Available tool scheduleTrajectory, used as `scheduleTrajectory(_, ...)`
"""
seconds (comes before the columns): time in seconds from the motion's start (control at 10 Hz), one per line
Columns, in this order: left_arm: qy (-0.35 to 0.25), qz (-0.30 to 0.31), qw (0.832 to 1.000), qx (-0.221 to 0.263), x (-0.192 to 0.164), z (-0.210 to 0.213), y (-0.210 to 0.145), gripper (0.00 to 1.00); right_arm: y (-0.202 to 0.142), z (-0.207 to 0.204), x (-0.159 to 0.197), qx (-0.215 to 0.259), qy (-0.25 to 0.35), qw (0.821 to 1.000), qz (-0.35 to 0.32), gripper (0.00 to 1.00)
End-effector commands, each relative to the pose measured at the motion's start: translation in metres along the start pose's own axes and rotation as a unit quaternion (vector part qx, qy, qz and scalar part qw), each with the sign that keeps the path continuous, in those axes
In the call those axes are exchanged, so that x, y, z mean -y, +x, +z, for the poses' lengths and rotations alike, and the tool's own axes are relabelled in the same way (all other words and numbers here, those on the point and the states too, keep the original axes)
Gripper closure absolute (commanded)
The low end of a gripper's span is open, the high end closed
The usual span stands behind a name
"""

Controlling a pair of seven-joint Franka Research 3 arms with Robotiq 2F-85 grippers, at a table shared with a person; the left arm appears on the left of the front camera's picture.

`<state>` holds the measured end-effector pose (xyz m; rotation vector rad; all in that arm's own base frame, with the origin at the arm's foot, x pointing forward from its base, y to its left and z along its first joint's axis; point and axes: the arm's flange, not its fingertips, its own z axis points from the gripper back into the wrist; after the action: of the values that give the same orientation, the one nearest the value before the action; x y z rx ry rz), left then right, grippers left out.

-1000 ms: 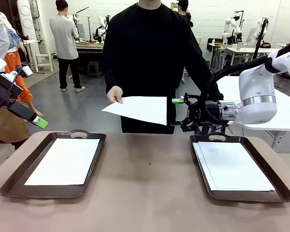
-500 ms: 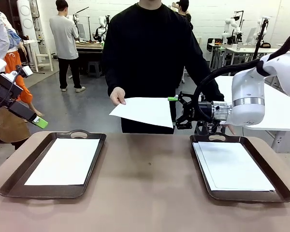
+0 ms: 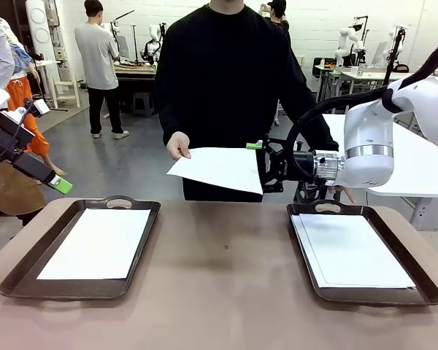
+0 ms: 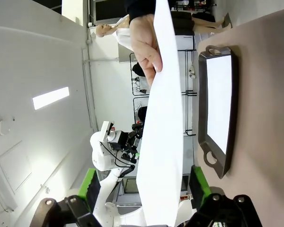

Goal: Sort the A4 documents.
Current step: Receive the A4 Paper.

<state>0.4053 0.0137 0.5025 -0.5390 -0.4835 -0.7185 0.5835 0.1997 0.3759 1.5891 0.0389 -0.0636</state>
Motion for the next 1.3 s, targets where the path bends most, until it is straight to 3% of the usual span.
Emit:
scheduleTrajectory(0.0, 0.000, -0.002, 1.000, 0.001, -0.0003, 0.0005, 0.0000, 0.00, 0.0048, -0.0007, -0.0010, -0.001, 0.005, 1.000, 0.004, 0.13)
scheduleTrajectory(0.1, 0.000, -0.002, 1.000, 0.001, -0.0003, 0.0005, 0.0000, 0.00, 0.0056, 0.0002, 0.0003, -0.002, 0.004, 1.000, 0.001, 0.17)
scheduleTrajectory(0.2, 0.000, -0.002, 1.000, 0.001, -0.0003, 0.0005, 0.0000, 0.00, 0.0055, 0.0012, 0.0011, -0.002, 0.002, 1.000, -0.002, 0.31)
scheduleTrajectory(0.3, 0.000, -0.002, 1.000, 0.001, -0.0003, 0.0005, 0.0000, 0.00, 0.0058, 0.0016, 0.0024, -0.002, 0.002, 1.000, -0.005, 0.35)
scheduleTrajectory(0.4, 0.000, -0.002, 1.000, 0.001, -0.0003, 0.0005, 0.0000, 0.00, 0.0060, 0.0023, 0.0035, -0.002, 0.002, 1.000, -0.008, 0.48)
scheduleTrajectory(0.5, 0.000, -0.002, 1.000, 0.001, -0.0003, 0.0005, 0.0000, 0.00, 0.0065, 0.0034, 0.0043, -0.001, 0.002, 1.000, -0.011, 0.52)
scheduleTrajectory(0.6, 0.000, -0.002, 1.000, 0.001, -0.0003, 0.0005, 0.0000, 0.00, 0.0063, 0.0039, 0.0047, -0.002, 0.001, 1.000, -0.012, 0.66)
scheduleTrajectory(0.7, 0.000, -0.002, 1.000, 0.001, -0.0003, 0.0005, 0.0000, 0.00, 0.0065, 0.0050, 0.0058, -0.004, -0.001, 1.000, -0.013, 0.70)
scheduleTrajectory(0.8, 0.000, -0.002, 1.000, 0.001, -0.0003, 0.0005, 0.0000, 0.00, 0.0071, 0.0064, 0.0079, -0.001, -0.002, 1.000, -0.017, 0.84)
scheduleTrajectory(0.9, 0.000, -0.002, 1.000, 0.001, -0.0003, 0.0005, 0.0000, 0.00, 0.0071, 0.0067, 0.0086, -0.003, -0.001, 1.000, -0.019, 0.88)
scheduleTrajectory(1.0, 0.000, -0.002, 1.000, 0.001, -0.0003, 0.0005, 0.0000, 0.00, 0.0066, 0.0064, 0.0088, -0.004, 0.000, 1.000, -0.018, 1.00)
scheduleTrajectory(1.2, 0.000, -0.002, 1.000, 0.001, -0.0003, 0.0005, 0.0000, 0.00, 0.0060, 0.0060, 0.0084, -0.006, 0.001, 1.000, -0.019, 1.00)
